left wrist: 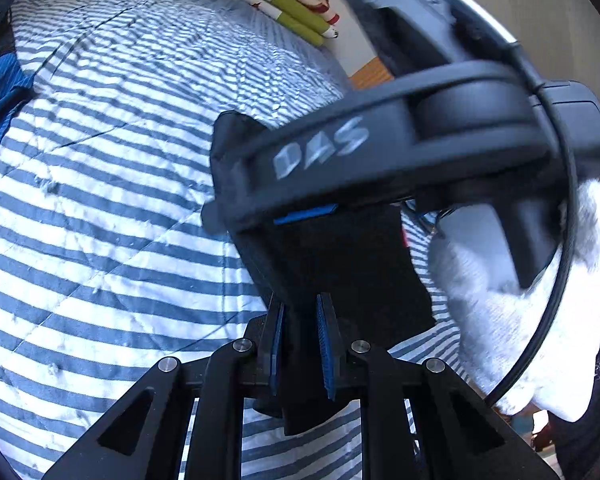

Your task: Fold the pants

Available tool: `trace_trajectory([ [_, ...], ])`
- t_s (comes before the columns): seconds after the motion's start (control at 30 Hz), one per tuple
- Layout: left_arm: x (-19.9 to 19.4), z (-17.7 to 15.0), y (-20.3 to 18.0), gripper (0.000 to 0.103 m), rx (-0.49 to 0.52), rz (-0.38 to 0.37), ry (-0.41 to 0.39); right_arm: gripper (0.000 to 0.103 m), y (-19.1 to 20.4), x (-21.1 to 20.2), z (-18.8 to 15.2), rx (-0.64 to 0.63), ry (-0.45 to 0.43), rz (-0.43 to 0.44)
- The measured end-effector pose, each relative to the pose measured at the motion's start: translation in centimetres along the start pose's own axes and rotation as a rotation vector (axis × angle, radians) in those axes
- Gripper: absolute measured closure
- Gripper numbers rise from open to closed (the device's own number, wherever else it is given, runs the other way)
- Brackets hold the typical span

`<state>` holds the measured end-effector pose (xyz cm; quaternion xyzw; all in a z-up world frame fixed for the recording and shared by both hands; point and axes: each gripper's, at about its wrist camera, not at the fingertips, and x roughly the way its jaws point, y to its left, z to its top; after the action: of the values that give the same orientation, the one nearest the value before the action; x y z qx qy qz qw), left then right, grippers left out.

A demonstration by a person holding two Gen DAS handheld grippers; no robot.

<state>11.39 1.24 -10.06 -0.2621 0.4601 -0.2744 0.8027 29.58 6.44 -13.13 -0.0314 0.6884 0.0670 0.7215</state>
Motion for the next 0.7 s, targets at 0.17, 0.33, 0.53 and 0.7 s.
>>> trace_trajectory([
  [0.17,0.2,0.0,-0.8,0.090,0.000,-0.011,0.004,0.083,-0.8,0.1,-0.6,0.014,0.010,-0.037],
  [0.33,0.5,0.7,-1.4,0.070,0.010,-0.005,0.061,0.097,-3.0,-1.2,-2.2,0.051,-0.056,-0.014],
  [0.53,-3.6,1.0,-3.1,0.055,0.134,0.013,0.047,0.098,-9.4,-5.4,-6.0,0.195,-0.186,0.138],
  [0.7,-3.1,0.3,-3.8,0.055,0.147,-0.049,0.073,0.098,-13.5,-8.5,-8.0,0.311,-0.272,0.254],
])
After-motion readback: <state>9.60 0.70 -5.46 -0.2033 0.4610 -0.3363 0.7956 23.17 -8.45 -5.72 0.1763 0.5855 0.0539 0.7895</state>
